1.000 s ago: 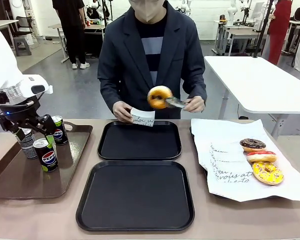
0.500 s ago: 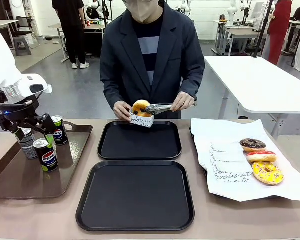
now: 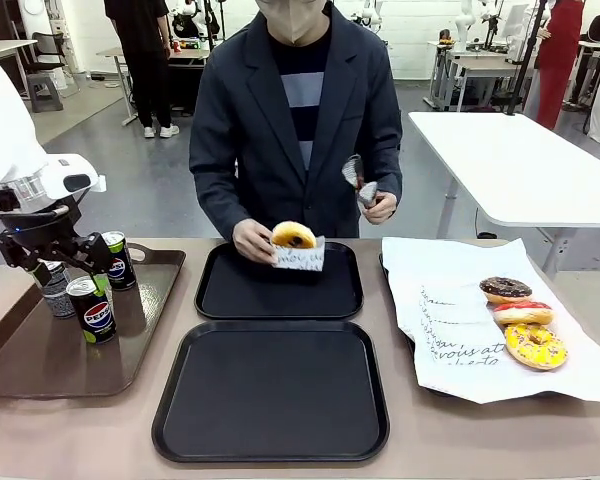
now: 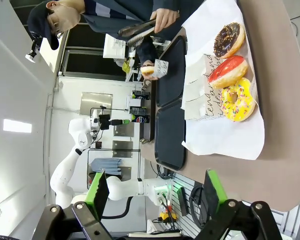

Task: Set up donuts and drinks on trays.
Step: Pick up one Pepsi coke and place it on the Flat Tray.

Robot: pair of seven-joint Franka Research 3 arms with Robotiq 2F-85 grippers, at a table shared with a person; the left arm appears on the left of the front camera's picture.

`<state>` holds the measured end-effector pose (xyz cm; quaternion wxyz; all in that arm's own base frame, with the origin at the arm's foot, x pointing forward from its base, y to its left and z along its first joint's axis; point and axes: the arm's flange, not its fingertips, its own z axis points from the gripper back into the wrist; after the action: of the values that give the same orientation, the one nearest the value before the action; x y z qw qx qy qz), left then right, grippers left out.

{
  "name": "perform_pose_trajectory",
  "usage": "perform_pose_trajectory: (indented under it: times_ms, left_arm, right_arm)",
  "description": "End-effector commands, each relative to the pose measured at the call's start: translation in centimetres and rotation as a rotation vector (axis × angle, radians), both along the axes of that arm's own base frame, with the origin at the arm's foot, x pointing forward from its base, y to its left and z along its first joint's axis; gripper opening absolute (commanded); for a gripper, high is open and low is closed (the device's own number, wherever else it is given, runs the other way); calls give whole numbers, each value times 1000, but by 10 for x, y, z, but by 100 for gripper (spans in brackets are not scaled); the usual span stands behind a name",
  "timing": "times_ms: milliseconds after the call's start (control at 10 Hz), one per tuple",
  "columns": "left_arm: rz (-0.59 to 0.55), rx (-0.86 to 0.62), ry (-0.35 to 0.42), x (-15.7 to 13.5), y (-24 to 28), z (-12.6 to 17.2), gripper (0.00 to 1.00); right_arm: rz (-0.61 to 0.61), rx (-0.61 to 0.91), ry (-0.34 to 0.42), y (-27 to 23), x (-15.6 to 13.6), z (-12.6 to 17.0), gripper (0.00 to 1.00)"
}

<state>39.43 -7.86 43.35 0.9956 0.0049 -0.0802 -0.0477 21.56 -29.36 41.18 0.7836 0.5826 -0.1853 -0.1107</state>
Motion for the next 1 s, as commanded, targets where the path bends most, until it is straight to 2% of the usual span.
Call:
perform_pose_trajectory:
  times_ms: [0,200,500,900]
  left_arm:
    - [62,50,-26,9,-5,-19,100]
    - [113,52,-7,17,-2,-35,100]
    - [162,64,-28,27,6,-48,100]
    - [139,33,-18,31,4,-56,100]
  right_arm:
    - [1,7,-26,-1,-1,1,100]
    - [1,7,-26,-1,-1,1,100]
    - [1,7,-26,-1,-1,1,100]
    - [1,7,-26,-1,-1,1,100]
